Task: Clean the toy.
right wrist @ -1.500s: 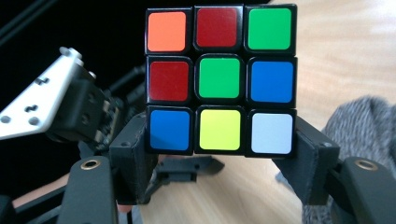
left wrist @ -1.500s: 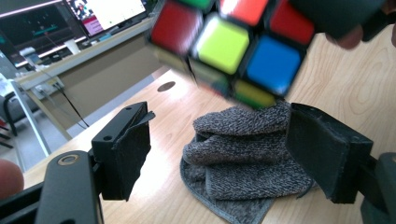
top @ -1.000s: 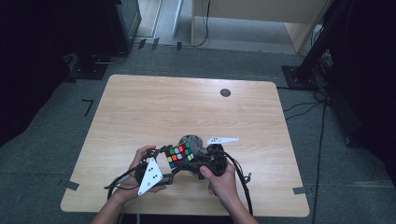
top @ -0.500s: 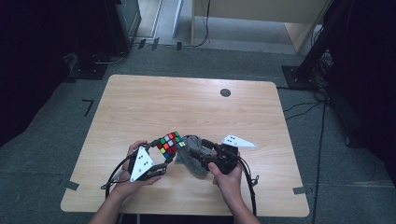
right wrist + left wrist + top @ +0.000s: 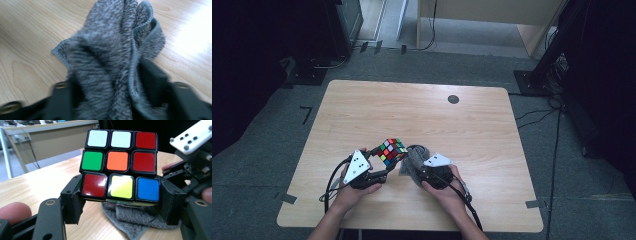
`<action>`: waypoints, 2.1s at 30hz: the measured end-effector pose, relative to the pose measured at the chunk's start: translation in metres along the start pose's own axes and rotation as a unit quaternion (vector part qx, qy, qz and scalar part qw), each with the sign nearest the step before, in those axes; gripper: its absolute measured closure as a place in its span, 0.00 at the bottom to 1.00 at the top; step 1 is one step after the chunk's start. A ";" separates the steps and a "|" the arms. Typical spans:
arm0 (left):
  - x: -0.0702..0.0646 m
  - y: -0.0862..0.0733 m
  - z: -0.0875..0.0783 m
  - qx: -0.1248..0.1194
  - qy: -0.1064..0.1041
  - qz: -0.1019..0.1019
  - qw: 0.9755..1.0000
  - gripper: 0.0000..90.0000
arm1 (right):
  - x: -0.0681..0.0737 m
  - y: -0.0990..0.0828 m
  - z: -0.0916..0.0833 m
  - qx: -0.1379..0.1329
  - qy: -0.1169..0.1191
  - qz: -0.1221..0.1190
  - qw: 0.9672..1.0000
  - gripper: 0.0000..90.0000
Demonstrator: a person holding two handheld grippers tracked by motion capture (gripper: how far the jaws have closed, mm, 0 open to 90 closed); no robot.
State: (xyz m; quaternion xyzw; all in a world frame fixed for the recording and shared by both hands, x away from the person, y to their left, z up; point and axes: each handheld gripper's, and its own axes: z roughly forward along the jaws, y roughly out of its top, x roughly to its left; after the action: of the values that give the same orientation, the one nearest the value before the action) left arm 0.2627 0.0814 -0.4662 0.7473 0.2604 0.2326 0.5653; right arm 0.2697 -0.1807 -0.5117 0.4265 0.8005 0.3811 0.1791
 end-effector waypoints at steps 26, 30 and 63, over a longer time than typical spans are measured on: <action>-0.056 0.000 0.028 0.136 0.025 0.155 0.978 0.37 | 0.054 0.029 -0.055 -0.150 0.151 -0.031 0.977 0.77; -0.057 0.000 0.028 0.137 0.026 0.158 0.977 0.37 | 0.052 0.030 -0.054 -0.140 0.162 -0.011 0.977 0.78; -0.056 0.004 0.020 0.103 0.014 0.159 0.982 0.37 | 0.028 0.037 -0.069 -0.156 0.133 0.027 0.978 0.79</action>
State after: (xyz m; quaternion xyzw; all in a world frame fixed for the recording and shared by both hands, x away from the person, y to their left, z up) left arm 0.2338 0.0296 -0.4705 0.8302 0.1685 0.3015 0.4376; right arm 0.2314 -0.1766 -0.4378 0.3601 0.7361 0.5594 0.1250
